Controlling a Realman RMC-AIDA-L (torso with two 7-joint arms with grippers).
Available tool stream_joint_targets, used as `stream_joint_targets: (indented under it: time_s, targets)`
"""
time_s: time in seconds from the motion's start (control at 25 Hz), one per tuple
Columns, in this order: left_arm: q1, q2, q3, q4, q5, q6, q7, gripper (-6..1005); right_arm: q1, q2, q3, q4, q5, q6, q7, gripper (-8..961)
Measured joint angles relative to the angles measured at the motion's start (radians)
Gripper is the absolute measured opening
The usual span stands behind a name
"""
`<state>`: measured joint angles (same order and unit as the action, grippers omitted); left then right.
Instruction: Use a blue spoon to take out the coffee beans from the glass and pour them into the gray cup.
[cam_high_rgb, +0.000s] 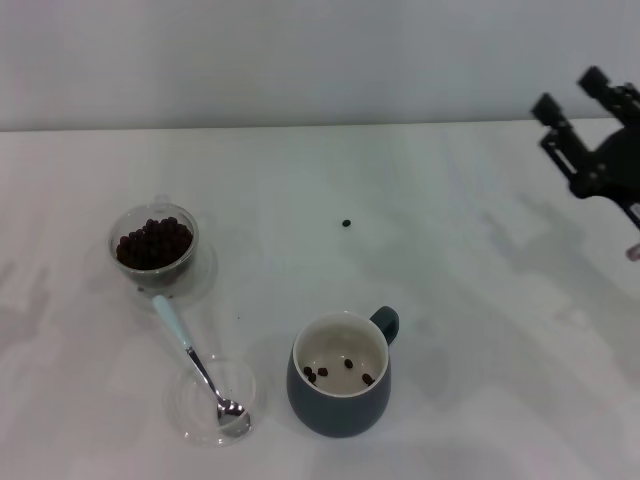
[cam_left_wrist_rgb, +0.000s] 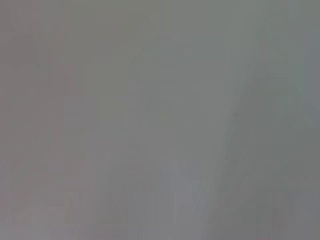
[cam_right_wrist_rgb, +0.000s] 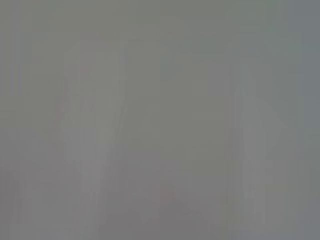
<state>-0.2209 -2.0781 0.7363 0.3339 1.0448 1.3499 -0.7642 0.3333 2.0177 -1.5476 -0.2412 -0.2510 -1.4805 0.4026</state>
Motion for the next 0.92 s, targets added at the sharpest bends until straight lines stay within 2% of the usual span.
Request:
stream_joint_targets:
  time_s: [0.24, 0.44, 0.6, 0.92]
  targets:
    - [-0.046, 0.001, 0.0, -0.089, -0.145, -0.001, 0.237, 455, 0.007, 0.004, -0.072, -0.035, 0.001, 0.01, 0.045, 603]
    - [-0.067, 0.002, 0.0, -0.118, -0.158, -0.024, 0.372, 455, 0.01, 0.005, -0.147, -0.041, 0.046, 0.035, 0.047, 603]
    - [-0.061, 0.0, 0.0, -0.128, -0.187, -0.03, 0.403, 455, 0.015, 0.006, -0.19, -0.044, 0.121, 0.063, 0.037, 603]
    - [-0.073, -0.002, 0.0, -0.198, -0.307, -0.023, 0.455, 455, 0.028, 0.003, -0.194, -0.042, 0.247, 0.101, -0.015, 603]
